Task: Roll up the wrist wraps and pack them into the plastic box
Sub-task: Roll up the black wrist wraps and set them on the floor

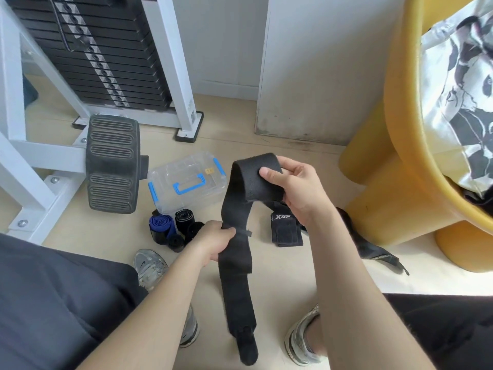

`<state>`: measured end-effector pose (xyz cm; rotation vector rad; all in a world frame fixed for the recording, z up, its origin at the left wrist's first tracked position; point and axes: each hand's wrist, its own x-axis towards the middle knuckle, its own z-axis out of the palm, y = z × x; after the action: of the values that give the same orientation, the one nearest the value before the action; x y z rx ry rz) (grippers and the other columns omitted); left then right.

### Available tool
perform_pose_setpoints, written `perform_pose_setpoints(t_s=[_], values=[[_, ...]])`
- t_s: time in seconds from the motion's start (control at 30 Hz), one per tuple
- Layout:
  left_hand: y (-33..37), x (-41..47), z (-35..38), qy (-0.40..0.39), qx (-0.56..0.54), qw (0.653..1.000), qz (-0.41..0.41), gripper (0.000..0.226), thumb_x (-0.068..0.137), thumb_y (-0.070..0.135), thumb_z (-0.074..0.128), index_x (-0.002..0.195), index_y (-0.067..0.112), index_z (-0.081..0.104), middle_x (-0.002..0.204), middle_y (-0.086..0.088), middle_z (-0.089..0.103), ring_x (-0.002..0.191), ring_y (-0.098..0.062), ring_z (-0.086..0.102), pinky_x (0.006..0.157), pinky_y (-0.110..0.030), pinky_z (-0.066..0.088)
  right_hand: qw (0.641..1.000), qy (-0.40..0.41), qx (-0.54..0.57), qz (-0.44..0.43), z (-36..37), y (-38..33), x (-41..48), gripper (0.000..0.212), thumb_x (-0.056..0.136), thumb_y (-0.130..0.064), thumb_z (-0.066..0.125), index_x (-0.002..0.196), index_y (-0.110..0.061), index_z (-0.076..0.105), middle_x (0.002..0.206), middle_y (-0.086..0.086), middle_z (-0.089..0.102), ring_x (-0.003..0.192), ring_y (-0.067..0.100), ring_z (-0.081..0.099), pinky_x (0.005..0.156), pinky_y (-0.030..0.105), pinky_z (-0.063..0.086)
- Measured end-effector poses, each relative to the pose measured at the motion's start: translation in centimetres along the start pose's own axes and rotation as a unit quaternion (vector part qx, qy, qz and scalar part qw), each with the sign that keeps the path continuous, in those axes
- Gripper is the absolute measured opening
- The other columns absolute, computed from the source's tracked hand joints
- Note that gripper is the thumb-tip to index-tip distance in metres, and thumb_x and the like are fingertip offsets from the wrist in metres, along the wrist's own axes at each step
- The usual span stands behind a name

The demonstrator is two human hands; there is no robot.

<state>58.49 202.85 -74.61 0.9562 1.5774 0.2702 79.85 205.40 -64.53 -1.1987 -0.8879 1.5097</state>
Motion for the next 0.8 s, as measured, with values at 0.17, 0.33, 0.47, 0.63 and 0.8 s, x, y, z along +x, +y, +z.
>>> perform_pose_setpoints(t_s=[0.17, 0.33, 0.47, 0.63, 0.8], values=[[-2.7, 1.0, 0.6, 0.095, 0.189, 0.974, 0.082, 0.036, 0.109, 0.030, 0.057, 0.081, 0.010, 0.048, 0.078, -0.004, 0.053, 0.074, -0.024, 0.049, 0.061, -0.036, 0.034, 0.995, 0.039, -0.096, -0.008, 1.4, 0.1, 0.1, 0.058, 0.098, -0.027, 0.081, 0.152, -0.025, 0.059, 0.103, 0.003, 0.085, 0.103, 0.026, 0.081, 0.092, 0.051, 0.066], [-2.0, 1.4, 0.0, 0.142, 0.134, 0.977, 0.090, 0.023, 0.109, 0.024, 0.058, 0.106, 0.011, 0.076, 0.101, 0.000, 0.072, 0.102, -0.025, 0.067, 0.088, -0.032, 0.050, 0.994, -0.013, -0.096, -0.058, 1.9, -0.4, -0.2, 0.045, 0.105, -0.010, 0.069, 0.145, -0.031, 0.065, 0.104, 0.019, 0.080, 0.093, 0.025, 0.078, 0.085, 0.043, 0.065], [2.4, -0.1, -1.6, 0.128, -0.171, 0.975, 0.064, 0.039, 0.116, 0.038, 0.044, 0.113, 0.008, 0.068, 0.088, -0.016, 0.079, 0.071, -0.031, 0.076, 0.069, -0.046, 0.064, 0.992, -0.034, -0.110, -0.044, 2.7, -0.6, -0.1, 0.026, 0.109, -0.009, 0.063, 0.132, -0.017, 0.074, 0.106, 0.012, 0.080, 0.099, 0.023, 0.079, 0.077, 0.042, 0.068], [8.0, -3.5, -4.6, 0.047, -0.231, 0.946, 0.223, 0.043, 0.106, 0.065, 0.047, 0.125, 0.033, 0.069, 0.104, -0.014, 0.082, 0.090, -0.033, 0.083, 0.066, -0.040, 0.066, 0.990, -0.026, -0.131, -0.033, 3.2, -0.2, -0.3, 0.028, 0.107, -0.006, 0.066, 0.134, -0.008, 0.071, 0.116, 0.017, 0.080, 0.103, 0.023, 0.080, 0.080, 0.040, 0.069], [9.2, -4.8, -5.5, 0.024, -0.135, 0.939, 0.314, 0.021, 0.100, 0.017, 0.078, 0.120, 0.022, 0.080, 0.107, -0.006, 0.083, 0.096, -0.021, 0.080, 0.081, -0.034, 0.066, 0.989, -0.044, -0.137, -0.047, 2.4, -0.4, -0.3, 0.055, 0.090, 0.001, 0.085, 0.141, -0.009, 0.067, 0.118, 0.011, 0.081, 0.106, 0.025, 0.081, 0.094, 0.035, 0.065]])
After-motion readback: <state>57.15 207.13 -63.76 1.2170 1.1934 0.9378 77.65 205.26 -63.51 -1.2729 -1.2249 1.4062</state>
